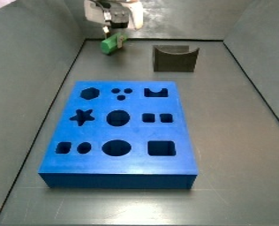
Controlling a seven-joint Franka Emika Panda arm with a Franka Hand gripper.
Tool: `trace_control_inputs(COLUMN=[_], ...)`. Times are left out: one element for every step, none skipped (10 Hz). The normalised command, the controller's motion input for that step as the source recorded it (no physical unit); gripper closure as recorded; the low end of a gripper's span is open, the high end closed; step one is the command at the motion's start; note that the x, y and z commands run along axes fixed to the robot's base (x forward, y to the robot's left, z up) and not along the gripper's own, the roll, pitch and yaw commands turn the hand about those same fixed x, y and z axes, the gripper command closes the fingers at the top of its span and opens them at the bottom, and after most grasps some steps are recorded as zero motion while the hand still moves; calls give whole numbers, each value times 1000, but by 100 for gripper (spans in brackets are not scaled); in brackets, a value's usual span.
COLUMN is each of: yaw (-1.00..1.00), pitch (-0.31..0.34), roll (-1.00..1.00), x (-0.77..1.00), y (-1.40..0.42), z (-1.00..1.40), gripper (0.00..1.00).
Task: Pick up the hexagon object. Move up. Place the hexagon object on the fixture. Regrasp the hexagon object. Move to above the board. Insert the hexagon object.
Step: Move up, then place the hexagon object on the fixture.
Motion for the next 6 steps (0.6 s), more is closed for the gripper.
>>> trace_control_inputs(yaw=[1, 2, 5, 6, 8, 0], pitch=[22, 27, 27, 22, 12, 0], roll=[-12, -18, -27, -29, -33, 0], x=[-11, -9, -19, -20, -20, 0], y=[15, 13, -1, -5, -11, 0], z=[839, 764, 538, 441, 243, 1000], gripper=[100, 100, 100, 100, 100, 100])
